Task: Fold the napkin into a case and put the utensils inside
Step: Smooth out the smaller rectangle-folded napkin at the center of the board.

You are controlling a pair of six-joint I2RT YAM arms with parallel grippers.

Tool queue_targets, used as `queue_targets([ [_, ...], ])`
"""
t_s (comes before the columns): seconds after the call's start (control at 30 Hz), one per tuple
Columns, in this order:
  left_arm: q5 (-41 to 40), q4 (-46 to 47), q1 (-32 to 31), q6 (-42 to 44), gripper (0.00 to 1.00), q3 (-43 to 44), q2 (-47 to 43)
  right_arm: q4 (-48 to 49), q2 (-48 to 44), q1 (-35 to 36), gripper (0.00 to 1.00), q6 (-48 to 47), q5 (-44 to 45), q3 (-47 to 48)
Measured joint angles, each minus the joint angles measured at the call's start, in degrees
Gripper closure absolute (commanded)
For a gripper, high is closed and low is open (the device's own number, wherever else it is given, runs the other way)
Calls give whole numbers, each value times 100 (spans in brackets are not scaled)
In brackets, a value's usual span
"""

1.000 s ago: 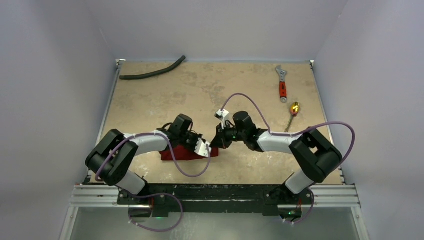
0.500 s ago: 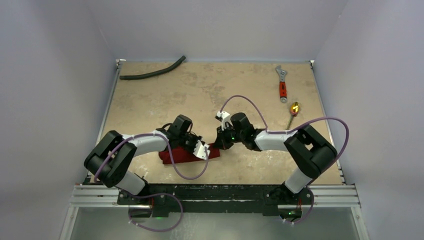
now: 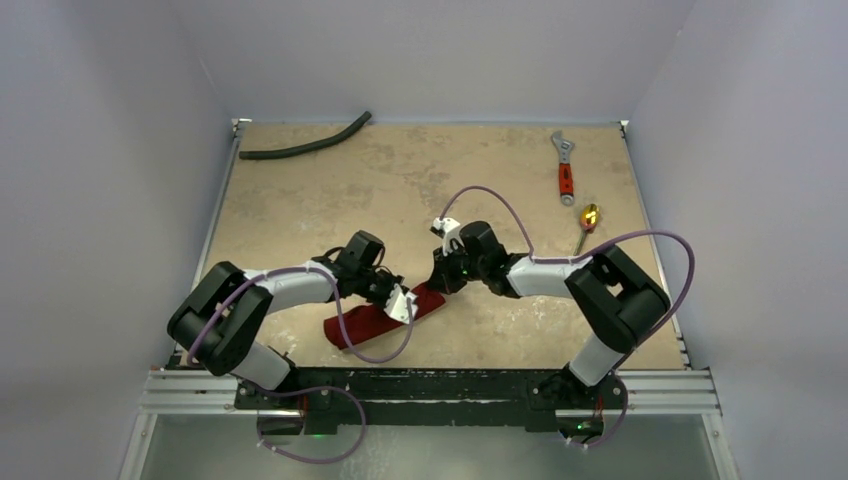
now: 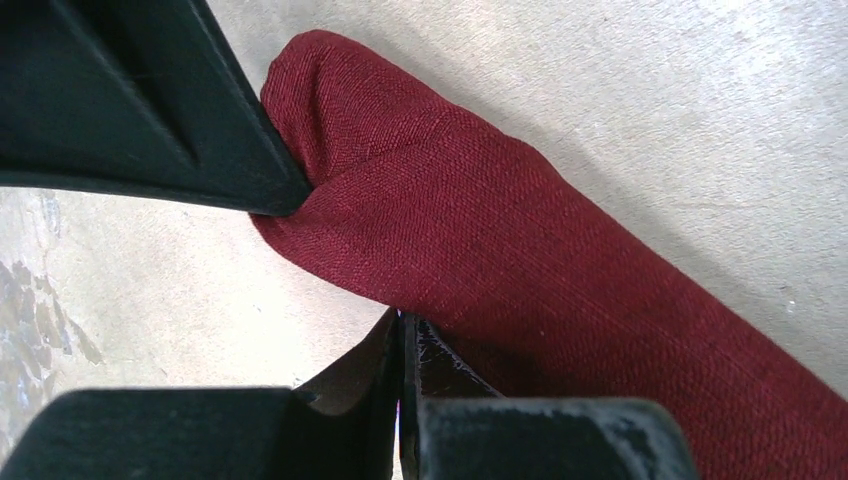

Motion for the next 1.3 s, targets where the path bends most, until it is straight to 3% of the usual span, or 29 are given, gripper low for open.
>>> queue_targets([
  [0.3,-22,-87,-11,28,100,-7,-103,133,243,0,100,11,13,57],
  [0.53,-341,758,63,-1040,100,13,-468,138,470,-15,100,2,15,310],
  [0.63,-131,490,127,-1117,100,282,-636,131,507,-24,100,-2,15,352],
  [0.83,313,-1056,-101,-66,100,546,-758,103,507,-24,100,-17,15,363],
  [1.13,-245,-2616,-188,1578,100,271,-723,-83,503,-22,100,-68,17,448],
  [1.23,-385,-2747,-184,1823,100,249,-723,-149,503,-22,95,-70,15,474],
  [1.3,-426,-2771,-181,1937,100,243,-726,-186,503,-22,85,-68,24,487],
])
